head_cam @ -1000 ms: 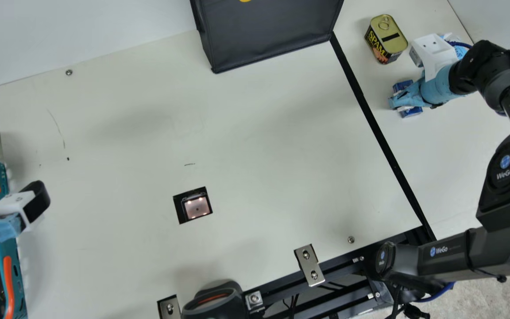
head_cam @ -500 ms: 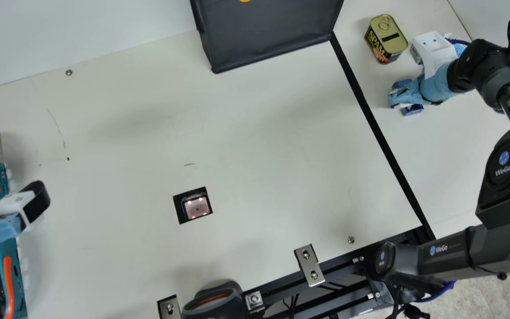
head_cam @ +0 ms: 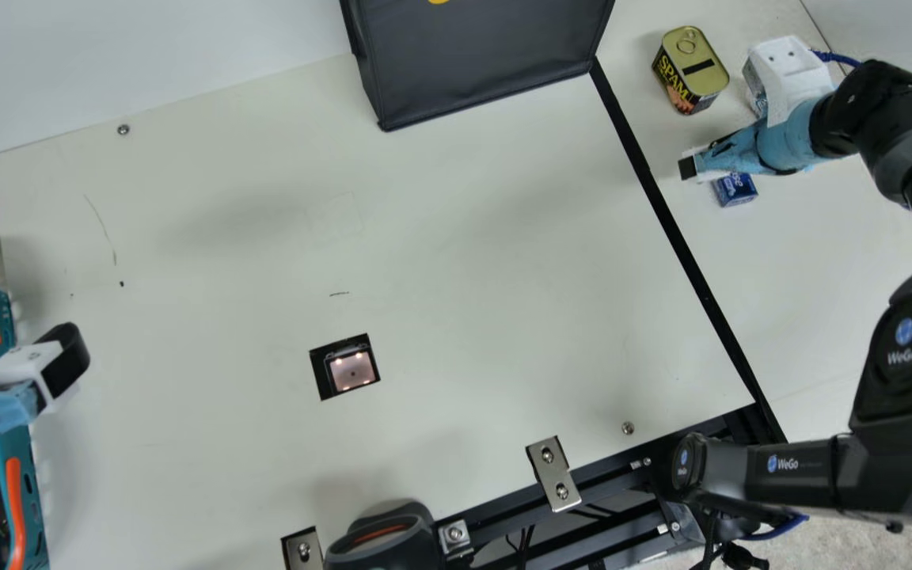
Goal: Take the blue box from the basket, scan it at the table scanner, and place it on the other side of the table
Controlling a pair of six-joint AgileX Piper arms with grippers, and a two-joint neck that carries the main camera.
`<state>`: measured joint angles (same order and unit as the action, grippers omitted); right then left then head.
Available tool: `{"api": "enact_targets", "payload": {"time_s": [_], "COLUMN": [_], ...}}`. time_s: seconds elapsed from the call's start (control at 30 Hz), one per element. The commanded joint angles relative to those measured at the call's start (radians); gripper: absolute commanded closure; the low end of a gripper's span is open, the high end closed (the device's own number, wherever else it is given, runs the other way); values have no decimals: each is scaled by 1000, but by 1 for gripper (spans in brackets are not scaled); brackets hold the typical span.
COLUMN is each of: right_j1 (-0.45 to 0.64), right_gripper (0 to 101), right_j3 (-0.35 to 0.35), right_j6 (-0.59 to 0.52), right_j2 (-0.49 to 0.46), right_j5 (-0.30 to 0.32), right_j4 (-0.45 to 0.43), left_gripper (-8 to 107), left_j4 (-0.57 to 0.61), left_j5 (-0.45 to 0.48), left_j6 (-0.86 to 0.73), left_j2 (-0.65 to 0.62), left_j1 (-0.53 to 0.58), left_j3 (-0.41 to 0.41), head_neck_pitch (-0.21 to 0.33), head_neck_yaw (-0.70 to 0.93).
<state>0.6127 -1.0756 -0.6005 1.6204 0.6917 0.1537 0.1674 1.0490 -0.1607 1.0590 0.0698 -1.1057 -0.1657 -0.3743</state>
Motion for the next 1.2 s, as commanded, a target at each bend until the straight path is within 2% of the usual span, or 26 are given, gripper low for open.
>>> {"api": "enact_targets", "payload": {"time_s": [0.0,0.4,0.7,0.73,0.8,1.17], "right_j1": [-5,-68,-159,-144,-160,-354], "right_gripper": [6,6,6,6,6,6], "right_j3": [-7,-61,-80,-79,-79,-105], "right_j6": [5,73,203,175,200,369], "right_j2": [-49,-289,-468,-433,-463,-640], "right_j5": [28,186,285,277,296,390], "right_j4": [12,69,30,40,32,-49], "left_gripper": [9,9,9,9,9,9], "left_j4": [0,0,0,0,0,-90], "left_j5": [0,0,0,0,0,104], "left_j6": [0,0,0,0,0,102], "left_j2": [0,0,0,0,0,-192], "left_j1": [0,0,0,0,0,-26], "left_j3": [0,0,0,0,0,-62], "head_neck_pitch": [27,27,27,27,27,27], "head_neck_yaw": [-2,-2,-2,-2,-2,254]}}
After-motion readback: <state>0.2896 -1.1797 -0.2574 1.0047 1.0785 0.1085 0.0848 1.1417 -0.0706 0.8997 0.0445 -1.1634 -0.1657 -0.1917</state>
